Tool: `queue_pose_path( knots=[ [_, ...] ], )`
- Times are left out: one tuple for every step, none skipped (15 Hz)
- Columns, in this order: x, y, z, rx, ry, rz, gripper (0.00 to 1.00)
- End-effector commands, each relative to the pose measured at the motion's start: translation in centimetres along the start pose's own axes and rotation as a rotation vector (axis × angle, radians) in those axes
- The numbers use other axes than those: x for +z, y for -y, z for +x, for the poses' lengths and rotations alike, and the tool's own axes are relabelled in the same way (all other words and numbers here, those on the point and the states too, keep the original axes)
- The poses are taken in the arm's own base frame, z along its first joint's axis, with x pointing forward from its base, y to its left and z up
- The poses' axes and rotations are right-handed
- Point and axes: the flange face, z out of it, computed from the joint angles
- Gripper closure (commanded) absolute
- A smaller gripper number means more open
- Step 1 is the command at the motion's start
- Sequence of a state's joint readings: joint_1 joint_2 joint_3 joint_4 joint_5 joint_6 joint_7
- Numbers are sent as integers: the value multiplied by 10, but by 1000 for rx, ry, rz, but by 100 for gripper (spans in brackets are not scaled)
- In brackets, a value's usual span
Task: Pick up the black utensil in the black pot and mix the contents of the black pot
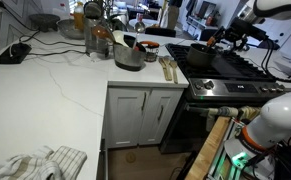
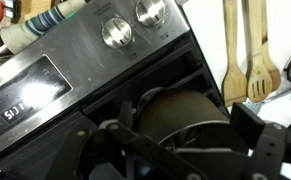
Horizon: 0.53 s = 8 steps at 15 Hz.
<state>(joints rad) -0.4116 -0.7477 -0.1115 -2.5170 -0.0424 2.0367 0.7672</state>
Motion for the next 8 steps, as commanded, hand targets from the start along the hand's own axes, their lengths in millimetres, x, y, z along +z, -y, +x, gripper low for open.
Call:
queue_pose_path(
  knots=[
    [1, -17, 57, 63, 103, 38, 0],
    [4, -23, 74, 76, 119, 41, 0],
    [5, -28, 92, 88, 148, 46, 0],
    [5, -32, 105, 95, 173, 63, 0],
    [6, -35, 119, 95, 198, 86, 0],
    [9, -35, 135, 115, 221, 95, 0],
    [10, -37, 147, 136, 244, 93, 0],
    [13, -38, 162, 171, 256, 85, 0]
  ],
)
